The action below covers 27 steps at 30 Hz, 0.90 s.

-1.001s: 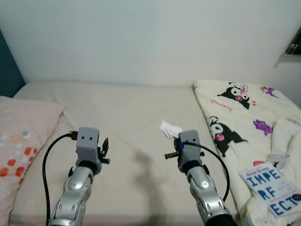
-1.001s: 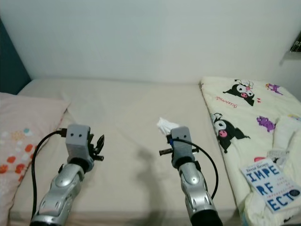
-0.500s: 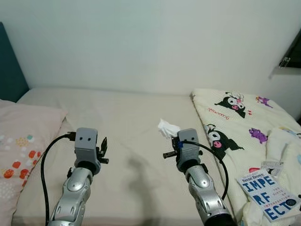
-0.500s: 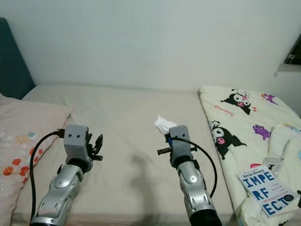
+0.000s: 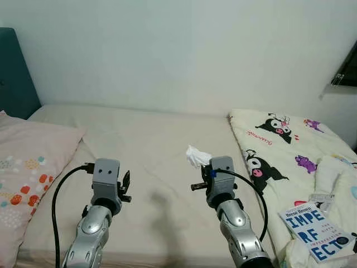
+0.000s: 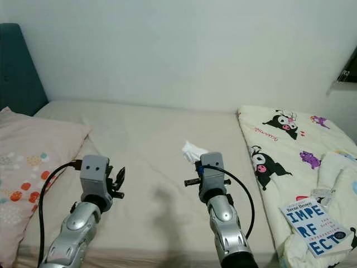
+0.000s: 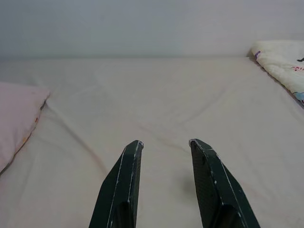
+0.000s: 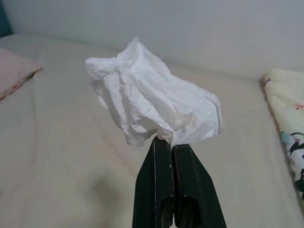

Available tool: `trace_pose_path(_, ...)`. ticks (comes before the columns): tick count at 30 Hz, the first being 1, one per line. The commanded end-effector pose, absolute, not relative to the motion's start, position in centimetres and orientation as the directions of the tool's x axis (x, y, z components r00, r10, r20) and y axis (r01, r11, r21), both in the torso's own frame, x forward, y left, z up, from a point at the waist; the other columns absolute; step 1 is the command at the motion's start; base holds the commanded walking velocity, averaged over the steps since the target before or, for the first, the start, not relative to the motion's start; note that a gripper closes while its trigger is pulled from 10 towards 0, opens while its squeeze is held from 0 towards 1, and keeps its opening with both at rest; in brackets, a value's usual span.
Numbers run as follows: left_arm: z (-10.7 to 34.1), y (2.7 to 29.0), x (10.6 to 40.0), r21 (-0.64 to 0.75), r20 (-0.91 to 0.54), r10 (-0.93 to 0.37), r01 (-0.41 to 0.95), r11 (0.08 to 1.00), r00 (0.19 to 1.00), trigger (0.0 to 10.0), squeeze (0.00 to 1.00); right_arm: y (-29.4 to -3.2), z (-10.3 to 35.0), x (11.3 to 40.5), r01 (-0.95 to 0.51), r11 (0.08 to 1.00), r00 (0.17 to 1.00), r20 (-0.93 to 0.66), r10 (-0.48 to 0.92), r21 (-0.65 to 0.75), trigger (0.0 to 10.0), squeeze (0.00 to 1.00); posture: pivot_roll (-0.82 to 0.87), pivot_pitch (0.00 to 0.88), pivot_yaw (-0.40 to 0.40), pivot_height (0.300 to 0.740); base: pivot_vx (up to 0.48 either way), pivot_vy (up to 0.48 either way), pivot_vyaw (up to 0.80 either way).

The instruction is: Clean up the room

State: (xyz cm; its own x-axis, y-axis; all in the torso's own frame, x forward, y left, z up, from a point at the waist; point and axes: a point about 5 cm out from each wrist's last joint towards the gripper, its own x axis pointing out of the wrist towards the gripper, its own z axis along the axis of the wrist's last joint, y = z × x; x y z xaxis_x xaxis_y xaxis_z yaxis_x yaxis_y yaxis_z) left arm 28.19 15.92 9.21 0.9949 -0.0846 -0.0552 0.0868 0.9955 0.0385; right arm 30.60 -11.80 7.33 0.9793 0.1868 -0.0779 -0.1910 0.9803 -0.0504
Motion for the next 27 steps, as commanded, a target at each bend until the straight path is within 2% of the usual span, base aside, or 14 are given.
trace_pose_path(1, 8.8, 16.0, 27.9, 0.031, -0.077, -0.078, 0.081, 0.996, 0.994, 10.0, 0.00, -12.0, 6.7, 30.4, -0.187, 0.981, 0.977, -0.110, 0.181, -0.045, 10.0, 0.00, 0.09, 0.000, -0.126, 0.726, 0.000, 0.000, 0.80)
trace_pose_path(12, 8.9, 16.4, 27.9, 0.049, -0.091, -0.065, 0.070, 0.996, 0.994, 10.0, 0.00, -11.5, 6.3, 30.5, -0.189, 0.981, 0.975, -0.130, 0.181, -0.052, 10.0, 0.00, 0.13, 0.000, -0.104, 0.726, 0.000, 0.000, 0.80)
trace_pose_path(27, 8.7, 18.3, 28.0, -0.010, -0.129, 0.046, -0.048, 0.999, 0.991, 10.0, 0.00, -11.3, 6.4, 30.9, -0.148, 0.989, 0.980, -0.136, 0.147, -0.001, 10.0, 0.00, 0.14, 0.000, -0.096, 0.726, 0.000, 0.000, 0.80)
